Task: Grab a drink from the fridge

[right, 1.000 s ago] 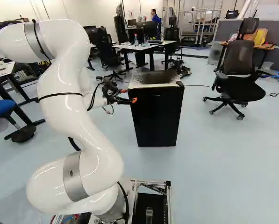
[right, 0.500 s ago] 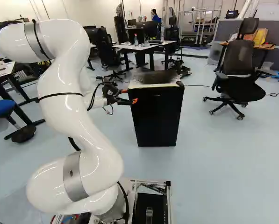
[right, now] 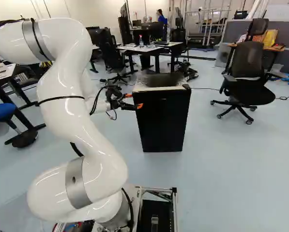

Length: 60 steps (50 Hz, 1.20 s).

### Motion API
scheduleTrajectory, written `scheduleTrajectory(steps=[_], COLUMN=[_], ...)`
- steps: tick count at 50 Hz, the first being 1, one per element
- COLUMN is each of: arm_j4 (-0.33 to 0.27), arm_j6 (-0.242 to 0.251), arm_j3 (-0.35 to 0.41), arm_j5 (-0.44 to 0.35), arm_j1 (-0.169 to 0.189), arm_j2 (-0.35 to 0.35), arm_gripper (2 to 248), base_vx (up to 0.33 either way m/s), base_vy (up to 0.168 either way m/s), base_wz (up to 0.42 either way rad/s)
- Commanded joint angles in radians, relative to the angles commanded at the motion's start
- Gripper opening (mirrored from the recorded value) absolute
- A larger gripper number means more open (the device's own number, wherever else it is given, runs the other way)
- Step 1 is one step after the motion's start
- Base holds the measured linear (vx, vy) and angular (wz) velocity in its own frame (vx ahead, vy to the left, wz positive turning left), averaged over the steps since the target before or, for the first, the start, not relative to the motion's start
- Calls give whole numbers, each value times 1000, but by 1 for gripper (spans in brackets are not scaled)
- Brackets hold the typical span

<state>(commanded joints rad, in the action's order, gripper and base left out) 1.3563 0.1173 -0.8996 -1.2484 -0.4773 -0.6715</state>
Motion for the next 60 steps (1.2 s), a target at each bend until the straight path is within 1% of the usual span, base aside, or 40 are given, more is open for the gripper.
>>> scheduleTrajectory(steps=[12, 23, 33, 43, 60], arm_j4=[16, 31, 45, 59, 80], arm_j6=[0, 0, 0, 0, 0], arm_j3=[48, 68, 69, 67, 32], arm_j5=[0, 0, 0, 0, 0], arm_j1=[-13, -24, -34, -52, -76], arm_j2=[27, 38, 39, 37, 19], arm_gripper=[247, 247, 247, 247, 247], base_vx=[0, 0, 0, 0, 0], base_vy=[0, 0, 0, 0, 0], base_wz=[0, 0, 0, 0, 0])
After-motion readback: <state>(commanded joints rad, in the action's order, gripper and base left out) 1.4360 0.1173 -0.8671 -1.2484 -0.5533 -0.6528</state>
